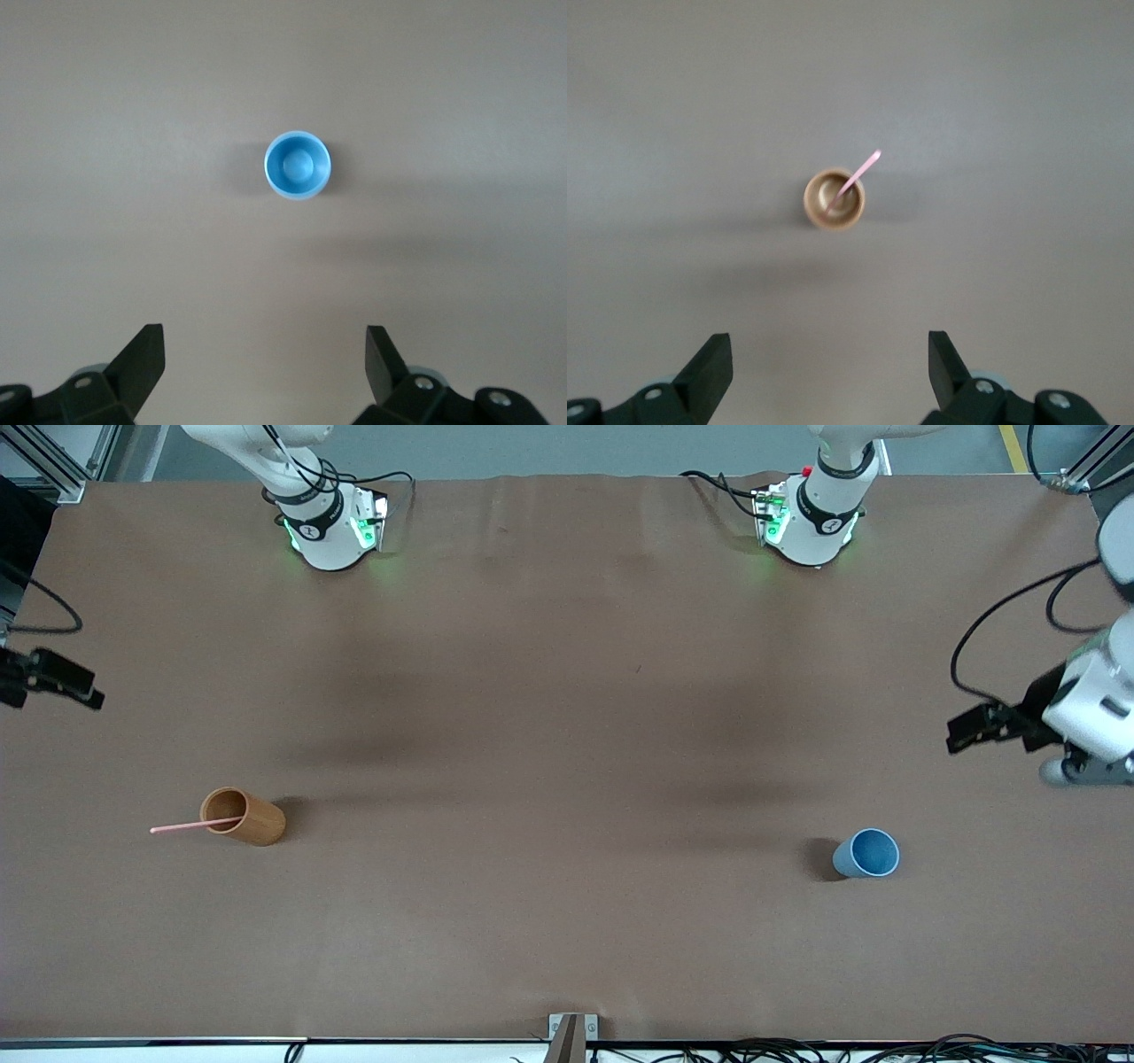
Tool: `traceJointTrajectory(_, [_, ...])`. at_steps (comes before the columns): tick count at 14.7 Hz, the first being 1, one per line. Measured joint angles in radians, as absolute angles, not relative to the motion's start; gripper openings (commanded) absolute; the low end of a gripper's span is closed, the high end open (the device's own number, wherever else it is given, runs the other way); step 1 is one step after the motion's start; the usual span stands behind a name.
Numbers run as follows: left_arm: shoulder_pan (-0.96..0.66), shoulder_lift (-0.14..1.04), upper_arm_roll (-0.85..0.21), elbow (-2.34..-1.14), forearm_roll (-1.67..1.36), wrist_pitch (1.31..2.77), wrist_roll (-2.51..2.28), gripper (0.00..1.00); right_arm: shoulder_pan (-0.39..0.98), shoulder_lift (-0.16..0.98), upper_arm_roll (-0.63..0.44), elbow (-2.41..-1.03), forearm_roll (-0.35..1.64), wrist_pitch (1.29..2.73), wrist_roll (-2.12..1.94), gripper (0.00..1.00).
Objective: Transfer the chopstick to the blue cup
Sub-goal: 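Reach the right gripper to the pink chopstick while the left gripper reaches the blue cup, then grasp the pink chopstick with the right gripper while the left gripper grasps the cup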
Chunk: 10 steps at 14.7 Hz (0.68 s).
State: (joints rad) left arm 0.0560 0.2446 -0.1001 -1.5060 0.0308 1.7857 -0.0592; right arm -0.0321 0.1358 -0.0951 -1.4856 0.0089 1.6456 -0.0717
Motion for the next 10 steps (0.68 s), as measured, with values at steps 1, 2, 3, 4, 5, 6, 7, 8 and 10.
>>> traceJointTrajectory(1, [0.064,0.278,-0.100,-1.517,0.031,1.840,-0.059,1.00,-0.033,0.172,-0.115,-1.484,0.023,1.673,-0.074,0.97])
traceJointTrajectory(2, [0.067,0.309,-0.100,-1.532,0.031,1.896,-0.059,1.00,-0.036,0.211,-0.134,-1.478,0.041,1.701,-0.084,0.96])
traceJointTrajectory(3, [0.068,0.343,-0.100,-1.548,0.031,1.956,-0.059,1.00,-0.038,0.254,-0.152,-1.463,0.064,1.723,-0.094,0.95])
traceJointTrajectory(4, [0.068,0.377,-0.100,-1.560,0.031,2.010,-0.059,1.00,-0.040,0.297,-0.166,-1.440,0.089,1.732,-0.101,0.94])
traceJointTrajectory(5, [0.067,0.415,-0.100,-1.567,0.031,2.062,-0.059,1.00,-0.044,0.339,-0.178,-1.416,0.117,1.735,-0.105,0.93])
traceJointTrajectory(6, [0.067,0.454,-0.100,-1.572,0.031,2.112,-0.059,0.99,-0.047,0.379,-0.185,-1.394,0.147,1.738,-0.106,0.92])
traceJointTrajectory(7, [0.066,0.491,-0.100,-1.574,0.031,2.160,-0.059,0.93,-0.051,0.415,-0.188,-1.380,0.182,1.752,-0.107,0.90])
traceJointTrajectory(8, [0.066,0.527,-0.100,-1.574,0.032,2.204,-0.059,0.86,-0.054,0.449,-0.189,-1.372,0.219,1.776,-0.107,0.88])
traceJointTrajectory(10, [0.067,0.574,-0.100,-1.573,0.033,2.252,-0.059,0.82,-0.056,0.503,-0.191,-1.365,0.274,1.806,-0.107,0.83])
